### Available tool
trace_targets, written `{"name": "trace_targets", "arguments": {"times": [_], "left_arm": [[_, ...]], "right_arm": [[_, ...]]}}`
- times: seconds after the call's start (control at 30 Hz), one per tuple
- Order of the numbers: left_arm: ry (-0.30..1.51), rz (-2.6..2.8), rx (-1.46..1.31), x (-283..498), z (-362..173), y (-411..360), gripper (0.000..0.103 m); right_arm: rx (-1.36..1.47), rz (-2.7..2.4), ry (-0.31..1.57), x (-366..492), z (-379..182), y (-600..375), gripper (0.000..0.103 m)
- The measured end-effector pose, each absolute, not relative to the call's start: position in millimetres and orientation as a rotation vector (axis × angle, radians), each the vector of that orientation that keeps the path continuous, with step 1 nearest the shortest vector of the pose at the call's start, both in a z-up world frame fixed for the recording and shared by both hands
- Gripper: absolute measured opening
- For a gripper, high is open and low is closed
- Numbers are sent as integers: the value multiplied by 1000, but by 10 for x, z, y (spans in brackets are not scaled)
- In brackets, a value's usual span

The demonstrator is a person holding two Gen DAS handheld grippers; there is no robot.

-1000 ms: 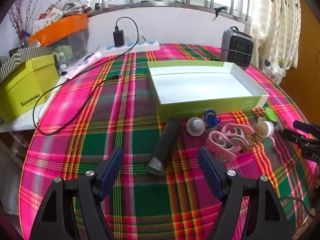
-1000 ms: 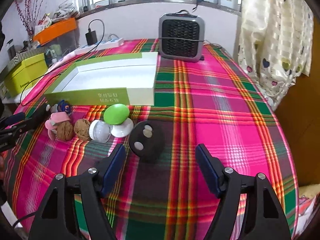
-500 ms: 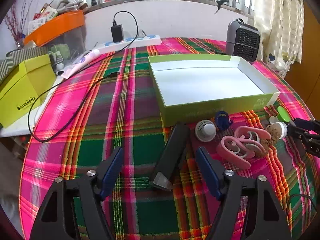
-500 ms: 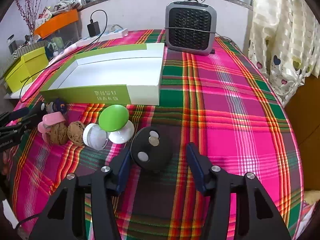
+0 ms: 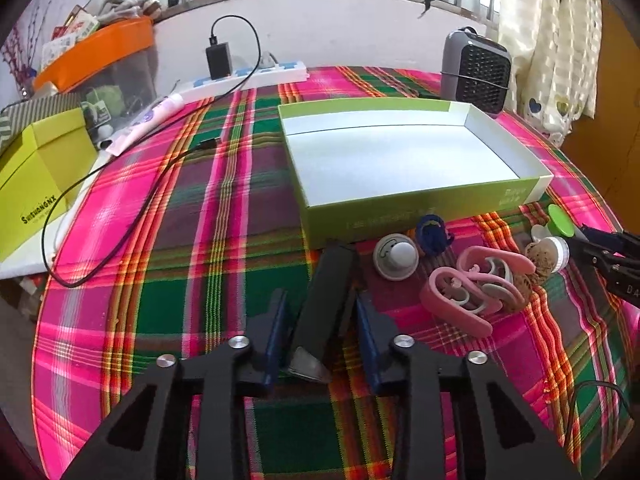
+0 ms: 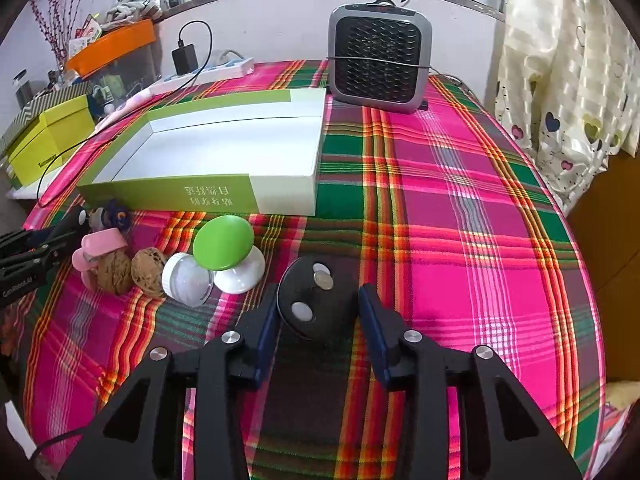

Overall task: Organize objects
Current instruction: 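Close the left tool on the flashlight while the right tool closes on the puck, then carry the flashlight in the left tool into the white box while the right carries the puck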

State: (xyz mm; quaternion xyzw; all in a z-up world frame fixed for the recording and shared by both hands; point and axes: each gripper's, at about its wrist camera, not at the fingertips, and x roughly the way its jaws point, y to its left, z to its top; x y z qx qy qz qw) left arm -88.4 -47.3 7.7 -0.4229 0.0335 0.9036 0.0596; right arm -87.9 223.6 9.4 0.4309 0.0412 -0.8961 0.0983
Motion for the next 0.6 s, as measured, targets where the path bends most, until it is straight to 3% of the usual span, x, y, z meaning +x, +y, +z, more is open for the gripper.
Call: {"name": "trace_targets", "arguments": {"times": [0.07,0.6], "left_arm": [[106,2731,-1277,-883,80,-455,22],[54,2740,-1269,-831,111,-487,21]], "right_arm": [[1272,-2648,123,-875,92,2232,40],[1256,-2626,76,-824,114,2181,40]]}}
